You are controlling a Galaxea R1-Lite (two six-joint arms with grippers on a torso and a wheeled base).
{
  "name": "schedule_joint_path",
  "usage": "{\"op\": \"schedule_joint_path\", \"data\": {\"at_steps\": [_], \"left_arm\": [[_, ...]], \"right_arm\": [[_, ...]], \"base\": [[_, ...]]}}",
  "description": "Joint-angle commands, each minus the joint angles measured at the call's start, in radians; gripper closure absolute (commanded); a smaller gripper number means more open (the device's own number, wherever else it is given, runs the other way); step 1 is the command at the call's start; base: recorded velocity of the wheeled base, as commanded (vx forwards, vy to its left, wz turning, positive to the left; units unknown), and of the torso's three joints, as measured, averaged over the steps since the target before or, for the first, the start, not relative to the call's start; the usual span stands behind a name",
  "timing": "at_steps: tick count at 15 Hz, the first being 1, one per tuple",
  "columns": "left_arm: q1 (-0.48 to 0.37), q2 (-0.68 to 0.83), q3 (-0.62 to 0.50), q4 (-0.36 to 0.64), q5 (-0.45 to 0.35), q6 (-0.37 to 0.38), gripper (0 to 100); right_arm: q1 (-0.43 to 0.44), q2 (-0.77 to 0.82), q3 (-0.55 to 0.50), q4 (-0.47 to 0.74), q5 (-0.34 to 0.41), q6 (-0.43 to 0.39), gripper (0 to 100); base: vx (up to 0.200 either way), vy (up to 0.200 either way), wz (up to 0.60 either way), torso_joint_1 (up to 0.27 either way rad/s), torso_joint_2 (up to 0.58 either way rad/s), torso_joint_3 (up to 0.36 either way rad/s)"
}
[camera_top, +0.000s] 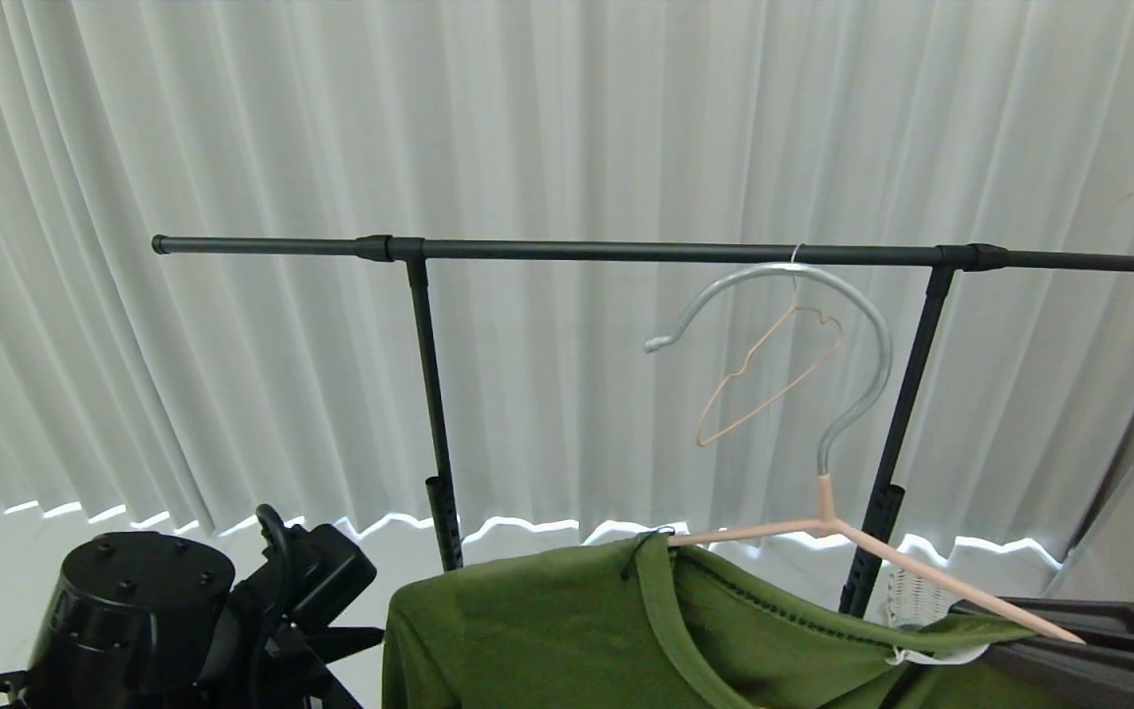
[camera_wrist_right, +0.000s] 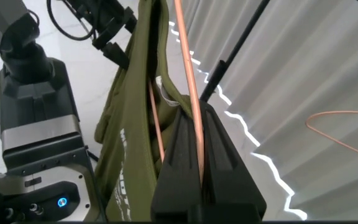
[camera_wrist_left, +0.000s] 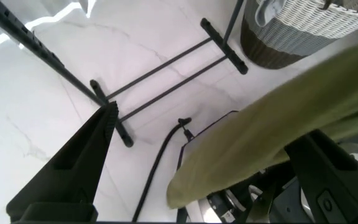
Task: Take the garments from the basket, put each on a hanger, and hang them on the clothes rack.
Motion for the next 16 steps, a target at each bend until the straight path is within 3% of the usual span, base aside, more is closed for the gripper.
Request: {"op": "schedule_joint_path", "data": {"at_steps": [1,9,14,15,16], "left_arm": [[-0.008,-0.041,0.010,0.000,-0.001,0.000,0],[-0.011,-0.024,-0.004,-0.001,0.006,0.000,0],[0.015,0.097,-0.021,-0.109,0.006,0.069,0],[0.016,0.113,-0.021,-0.110,0.008,0.084,100],[0.018,0.116,-0.021,-0.112,0.008,0.090,100]], "right_arm": [[-0.029,-0.018,0.006,0.002,-0.001,0.009,100],[-0.043,-0.079,0.008,0.068,0.004,0.007,100],[-0.013,-0.079,0.006,0.068,0.006,0.007,100],[-0.013,-0.079,0.006,0.068,0.006,0.007,100],[-0.013,-0.079,0.008,0.068,0.004,0.007,100]], "base": [[0.000,0.000,0.00,0.000,0.00,0.000],[0.000,0.000,0.00,0.000,0.00,0.000],[0.000,0.000,0.00,0.000,0.00,0.000],[0.000,0.000,0.00,0.000,0.00,0.000],[0.000,0.000,0.00,0.000,0.00,0.000]]}}
